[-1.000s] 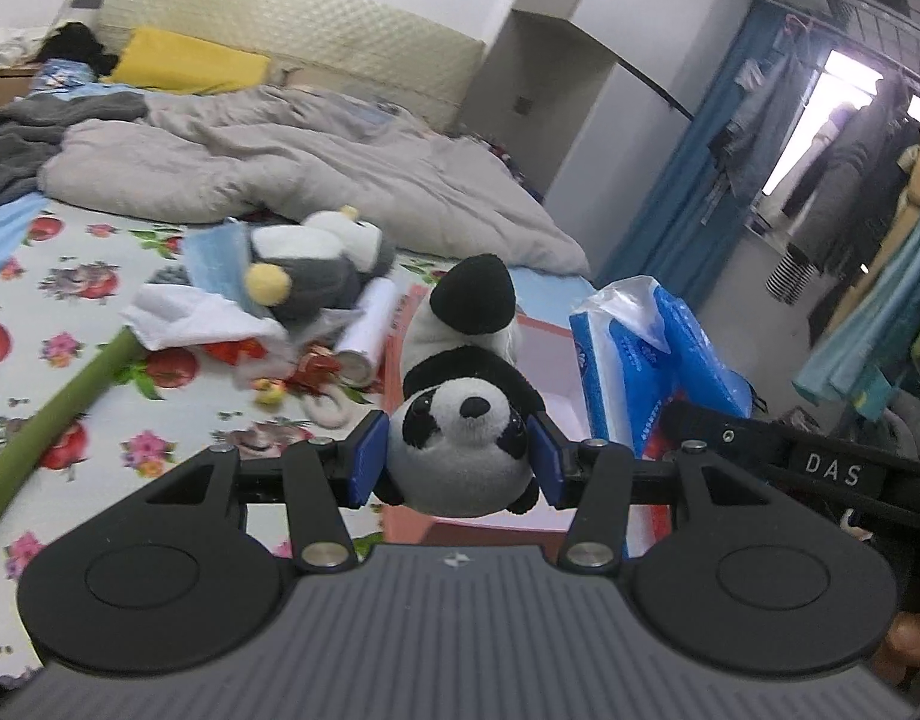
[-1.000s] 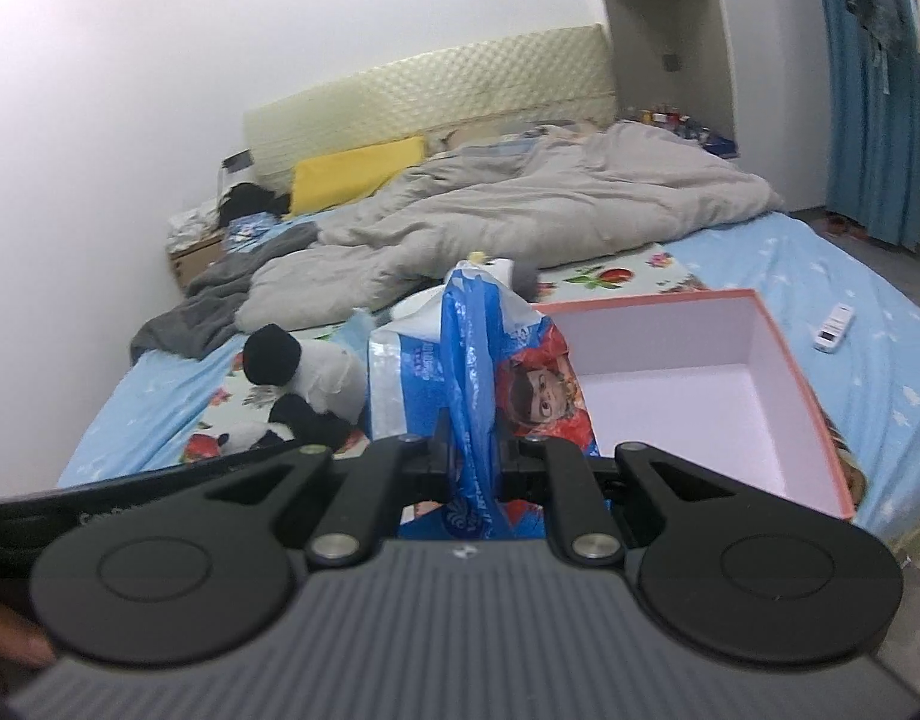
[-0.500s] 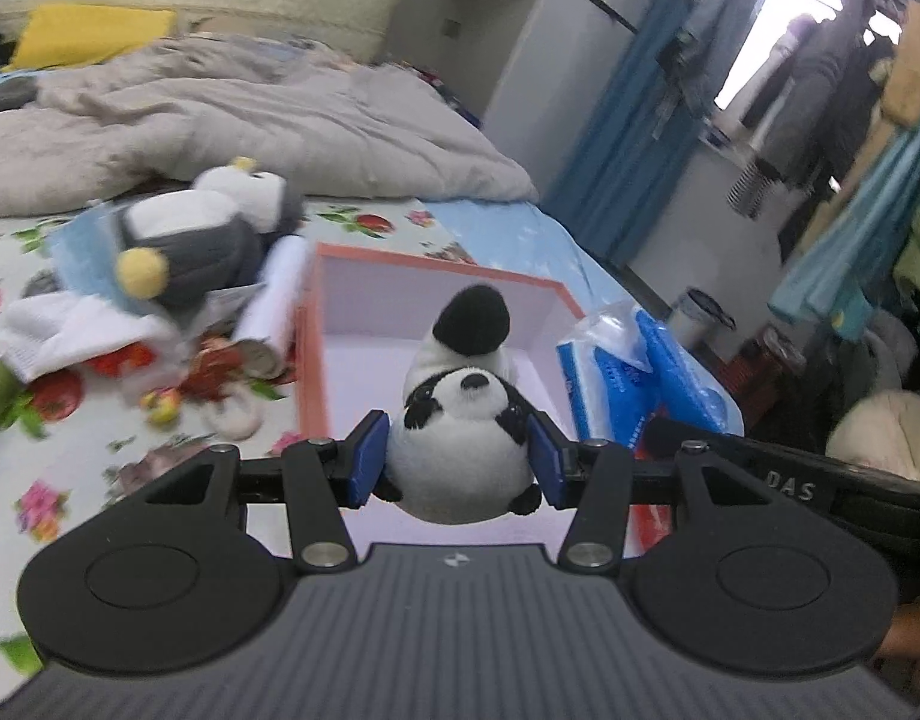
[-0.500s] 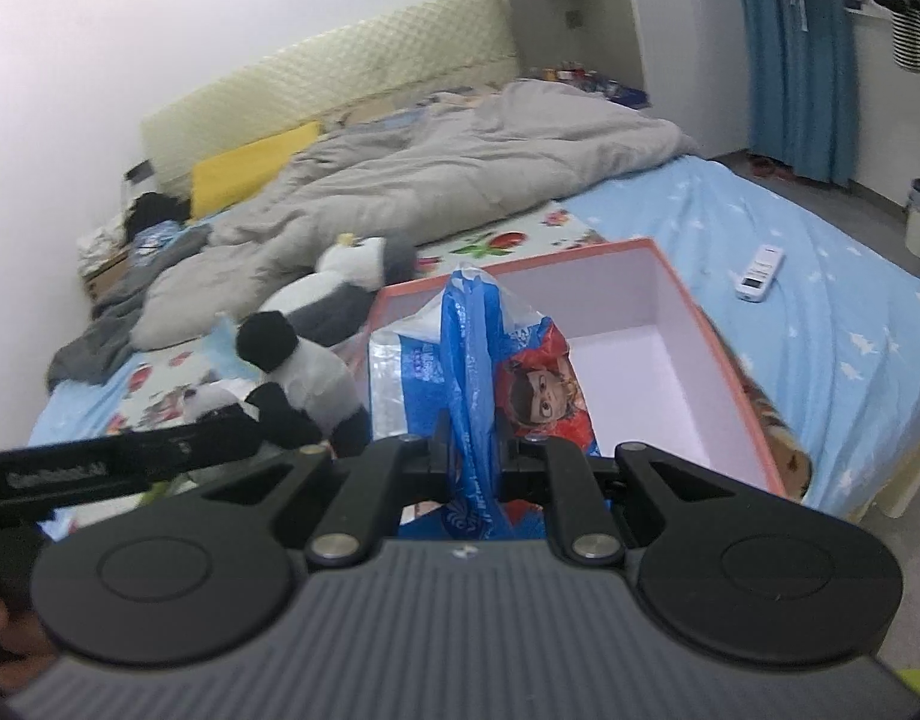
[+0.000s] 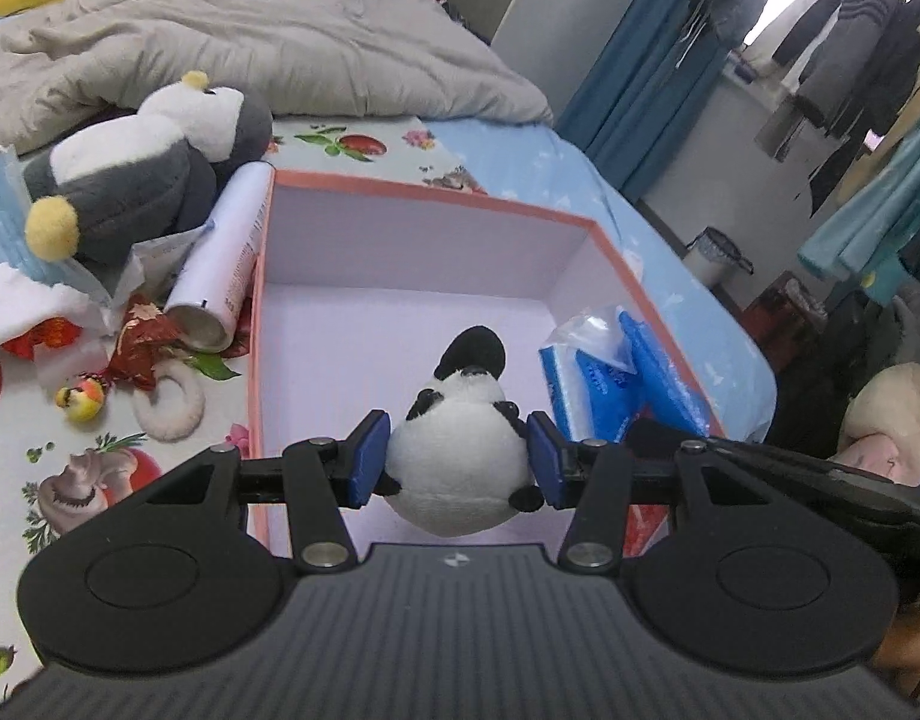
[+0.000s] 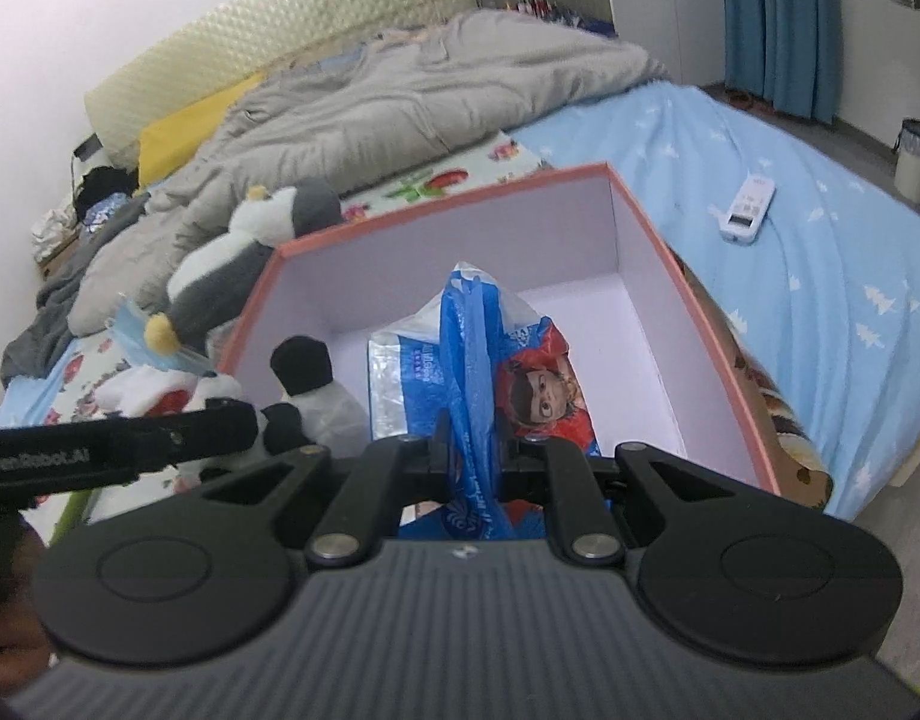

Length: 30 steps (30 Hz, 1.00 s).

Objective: Organize soft objects
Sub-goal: 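Carry the wipe pack into the box and open the right gripper while the left carries the panda, then lower the panda plush into the box and open the left gripper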

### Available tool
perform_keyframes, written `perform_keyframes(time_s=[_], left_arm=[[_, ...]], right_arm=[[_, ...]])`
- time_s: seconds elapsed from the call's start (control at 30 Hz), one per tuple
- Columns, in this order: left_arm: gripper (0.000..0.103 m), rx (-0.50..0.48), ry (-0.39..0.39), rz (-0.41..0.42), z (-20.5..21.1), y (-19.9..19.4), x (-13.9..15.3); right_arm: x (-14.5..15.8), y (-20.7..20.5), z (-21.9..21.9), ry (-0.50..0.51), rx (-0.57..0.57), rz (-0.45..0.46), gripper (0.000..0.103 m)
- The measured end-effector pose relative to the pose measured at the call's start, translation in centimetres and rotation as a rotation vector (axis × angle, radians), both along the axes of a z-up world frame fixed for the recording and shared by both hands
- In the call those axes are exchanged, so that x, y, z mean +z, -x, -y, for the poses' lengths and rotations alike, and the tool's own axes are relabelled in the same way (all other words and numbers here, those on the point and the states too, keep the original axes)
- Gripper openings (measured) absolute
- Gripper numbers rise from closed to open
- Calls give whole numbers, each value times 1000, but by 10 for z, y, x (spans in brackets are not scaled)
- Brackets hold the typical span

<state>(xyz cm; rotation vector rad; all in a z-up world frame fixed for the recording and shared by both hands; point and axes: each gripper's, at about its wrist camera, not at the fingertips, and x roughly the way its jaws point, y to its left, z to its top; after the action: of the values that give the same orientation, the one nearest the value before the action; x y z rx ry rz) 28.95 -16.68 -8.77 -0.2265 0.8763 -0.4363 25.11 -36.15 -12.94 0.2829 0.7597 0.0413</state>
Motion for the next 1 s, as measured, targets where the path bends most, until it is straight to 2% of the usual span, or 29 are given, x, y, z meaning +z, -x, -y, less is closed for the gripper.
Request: perform_keyframes(time_s=[0.43, 0.47, 0.5, 0.57, 0.6, 0.83, 1.0], left_arm=[[56, -49, -65, -44, 31, -39, -32], [56, -48, -67, -49, 32, -41, -35], [60, -46, -67, -54, 33, -42, -37], [65, -35, -62, -56, 32, -44, -39], [65, -31, -58, -60, 31, -45, -39], [65, -27, -51, -37, 23, -36, -26], [65, -27, -47, 9, 14, -17, -6]], right_arm=[[-47, -29, 15, -30, -28, -115, 16], [-49, -30, 15, -31, -29, -121, 21], [-49, -31, 15, -35, -30, -124, 31], [-48, -31, 15, -45, -19, -121, 48], [-46, -29, 14, -32, -6, -114, 50], [-25, -17, 7, -8, 8, -58, 51], [-1, -1, -2, 3, 22, 0, 51]])
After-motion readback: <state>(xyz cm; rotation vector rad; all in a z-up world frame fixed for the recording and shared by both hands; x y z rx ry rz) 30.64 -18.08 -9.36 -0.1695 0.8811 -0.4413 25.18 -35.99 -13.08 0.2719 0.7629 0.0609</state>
